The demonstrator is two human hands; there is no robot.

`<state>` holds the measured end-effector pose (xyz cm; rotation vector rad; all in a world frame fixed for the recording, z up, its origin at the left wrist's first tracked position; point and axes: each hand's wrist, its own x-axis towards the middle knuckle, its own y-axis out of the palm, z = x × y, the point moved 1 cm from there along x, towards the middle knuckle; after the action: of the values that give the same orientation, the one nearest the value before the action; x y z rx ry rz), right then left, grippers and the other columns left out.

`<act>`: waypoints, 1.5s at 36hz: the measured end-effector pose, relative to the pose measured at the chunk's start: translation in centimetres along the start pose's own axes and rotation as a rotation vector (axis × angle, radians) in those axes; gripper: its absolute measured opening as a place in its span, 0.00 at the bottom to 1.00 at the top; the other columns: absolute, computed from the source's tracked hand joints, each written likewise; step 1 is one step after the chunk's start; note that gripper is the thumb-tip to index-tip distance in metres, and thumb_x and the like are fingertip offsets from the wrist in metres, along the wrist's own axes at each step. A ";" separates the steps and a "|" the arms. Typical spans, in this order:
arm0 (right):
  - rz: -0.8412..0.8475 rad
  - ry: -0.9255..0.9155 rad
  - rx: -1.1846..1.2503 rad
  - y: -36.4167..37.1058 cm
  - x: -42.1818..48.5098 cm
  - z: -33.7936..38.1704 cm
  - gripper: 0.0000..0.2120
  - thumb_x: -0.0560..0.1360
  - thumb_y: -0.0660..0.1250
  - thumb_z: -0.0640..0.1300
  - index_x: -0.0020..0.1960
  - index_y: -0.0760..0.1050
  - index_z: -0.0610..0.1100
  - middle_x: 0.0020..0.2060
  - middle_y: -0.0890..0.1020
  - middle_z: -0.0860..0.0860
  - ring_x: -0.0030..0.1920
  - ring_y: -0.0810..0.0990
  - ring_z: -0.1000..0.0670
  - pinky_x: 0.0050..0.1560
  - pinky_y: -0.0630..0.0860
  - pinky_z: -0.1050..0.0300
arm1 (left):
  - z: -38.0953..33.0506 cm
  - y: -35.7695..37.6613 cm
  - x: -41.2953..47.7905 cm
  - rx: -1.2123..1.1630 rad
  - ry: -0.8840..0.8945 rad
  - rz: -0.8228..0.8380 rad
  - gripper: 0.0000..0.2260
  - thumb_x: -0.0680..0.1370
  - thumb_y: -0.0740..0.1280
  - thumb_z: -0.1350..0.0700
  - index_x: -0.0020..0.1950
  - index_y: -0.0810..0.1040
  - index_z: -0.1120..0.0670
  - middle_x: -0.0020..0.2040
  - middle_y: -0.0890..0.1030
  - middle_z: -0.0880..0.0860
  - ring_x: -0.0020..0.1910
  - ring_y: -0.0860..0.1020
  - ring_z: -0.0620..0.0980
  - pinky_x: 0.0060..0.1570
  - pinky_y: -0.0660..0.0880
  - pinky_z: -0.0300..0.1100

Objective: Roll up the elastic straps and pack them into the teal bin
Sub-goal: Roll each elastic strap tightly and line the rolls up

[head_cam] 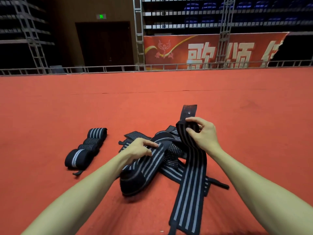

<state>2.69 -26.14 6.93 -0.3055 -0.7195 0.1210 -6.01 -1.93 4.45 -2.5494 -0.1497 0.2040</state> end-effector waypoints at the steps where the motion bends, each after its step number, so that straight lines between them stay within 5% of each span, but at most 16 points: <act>1: 0.007 0.006 -0.009 0.3 -0.3 -0.4 0.15 0.71 0.74 0.33 0.53 0.83 0.48 0.47 0.84 0.58 0.45 0.81 0.63 0.50 0.74 0.72 | 0.1 0.2 0.2 -0.010 0.001 -0.018 0.19 0.71 0.70 0.68 0.46 0.86 0.43 0.54 0.85 0.50 0.56 0.81 0.52 0.60 0.77 0.45; 5: 0.003 0.020 -0.052 1.2 -1.2 -1.9 0.14 0.70 0.75 0.34 0.54 0.83 0.46 0.49 0.84 0.55 0.48 0.80 0.62 0.50 0.70 0.77 | -0.1 1.1 0.9 -0.088 0.024 -0.112 0.07 0.71 0.76 0.65 0.45 0.85 0.56 0.44 0.85 0.51 0.46 0.81 0.44 0.40 0.71 0.24; 9: -0.002 0.073 -0.083 1.7 -1.9 -3.3 0.15 0.70 0.75 0.35 0.53 0.83 0.48 0.49 0.84 0.58 0.51 0.81 0.58 0.55 0.71 0.73 | -0.1 2.0 2.0 -0.109 0.028 -0.224 0.06 0.72 0.77 0.60 0.41 0.84 0.61 0.33 0.79 0.52 0.29 0.73 0.44 0.27 0.69 0.33; 15: 0.079 0.146 -0.093 2.7 -3.3 -5.1 0.20 0.66 0.81 0.42 0.56 0.81 0.48 0.51 0.83 0.58 0.52 0.79 0.60 0.55 0.66 0.78 | 0.1 3.1 3.5 -0.137 0.010 -0.168 0.07 0.72 0.76 0.61 0.37 0.80 0.57 0.34 0.79 0.53 0.33 0.75 0.48 0.36 0.73 0.42; 19: 0.169 0.171 -0.128 3.5 -4.2 -6.4 0.29 0.62 0.83 0.45 0.60 0.78 0.49 0.57 0.81 0.57 0.58 0.78 0.57 0.64 0.69 0.63 | 0.6 2.9 4.1 -0.212 0.007 -0.087 0.08 0.74 0.73 0.66 0.44 0.78 0.55 0.39 0.78 0.52 0.35 0.76 0.46 0.36 0.74 0.38; 22: 0.174 0.169 -0.156 4.2 -4.4 -7.0 0.30 0.62 0.83 0.44 0.62 0.77 0.49 0.58 0.80 0.57 0.59 0.77 0.55 0.64 0.69 0.62 | 0.7 2.8 4.1 -0.314 -0.007 -0.008 0.10 0.75 0.70 0.70 0.46 0.78 0.54 0.41 0.78 0.52 0.36 0.78 0.45 0.34 0.75 0.36; 27: 0.131 0.185 -0.167 4.6 -4.2 -7.4 0.29 0.62 0.83 0.41 0.60 0.77 0.49 0.54 0.80 0.58 0.55 0.78 0.56 0.54 0.64 0.78 | 0.9 2.9 4.1 -0.307 0.024 0.037 0.13 0.75 0.69 0.70 0.48 0.83 0.53 0.50 0.82 0.51 0.54 0.79 0.48 0.53 0.78 0.39; 31: 0.111 0.182 -0.176 4.4 -3.8 -7.4 0.28 0.62 0.82 0.39 0.59 0.77 0.49 0.52 0.81 0.57 0.53 0.78 0.56 0.56 0.68 0.69 | 0.8 2.4 3.8 -0.307 0.013 0.046 0.15 0.74 0.69 0.71 0.49 0.84 0.51 0.56 0.82 0.53 0.61 0.77 0.46 0.52 0.74 0.33; 36: 0.100 0.177 -0.179 4.2 -3.1 -7.1 0.27 0.62 0.82 0.38 0.58 0.78 0.49 0.52 0.81 0.56 0.53 0.79 0.54 0.59 0.71 0.63 | 1.0 0.6 2.6 -0.315 0.017 0.062 0.17 0.73 0.69 0.73 0.47 0.86 0.50 0.57 0.82 0.55 0.60 0.79 0.52 0.64 0.75 0.50; 39: 0.101 0.180 -0.191 4.0 -2.8 -7.1 0.27 0.62 0.82 0.37 0.59 0.78 0.47 0.52 0.80 0.56 0.55 0.79 0.53 0.58 0.68 0.66 | 1.2 -1.2 1.7 -0.353 0.017 0.080 0.17 0.73 0.68 0.74 0.47 0.86 0.53 0.57 0.81 0.58 0.52 0.81 0.52 0.60 0.77 0.50; 46: 0.097 0.089 -0.195 2.2 -0.8 -4.1 0.22 0.65 0.81 0.45 0.57 0.80 0.47 0.51 0.81 0.57 0.52 0.78 0.57 0.53 0.65 0.77 | -0.8 -4.3 -0.7 -0.460 0.079 0.031 0.13 0.77 0.67 0.71 0.53 0.82 0.56 0.44 0.82 0.51 0.34 0.80 0.45 0.30 0.75 0.36; 49: 0.020 -0.003 -0.196 0.2 1.5 -1.4 0.15 0.69 0.79 0.39 0.54 0.82 0.43 0.49 0.82 0.56 0.51 0.79 0.56 0.52 0.64 0.80 | -2.3 -4.6 -0.9 -0.462 0.150 -0.058 0.12 0.77 0.68 0.69 0.51 0.84 0.53 0.45 0.83 0.48 0.41 0.77 0.48 0.39 0.70 0.41; 54: -0.018 -0.134 -0.189 -3.3 5.3 3.5 0.15 0.69 0.76 0.34 0.53 0.82 0.45 0.49 0.83 0.55 0.51 0.78 0.60 0.54 0.69 0.75 | -6.7 -4.9 -1.4 -0.477 0.271 -0.187 0.12 0.76 0.66 0.72 0.56 0.80 0.61 0.52 0.81 0.50 0.39 0.80 0.39 0.33 0.75 0.30</act>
<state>4.35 -27.30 13.81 -0.4743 -0.8686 0.0567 -6.50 -1.67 12.82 -2.9771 -0.3659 -0.2836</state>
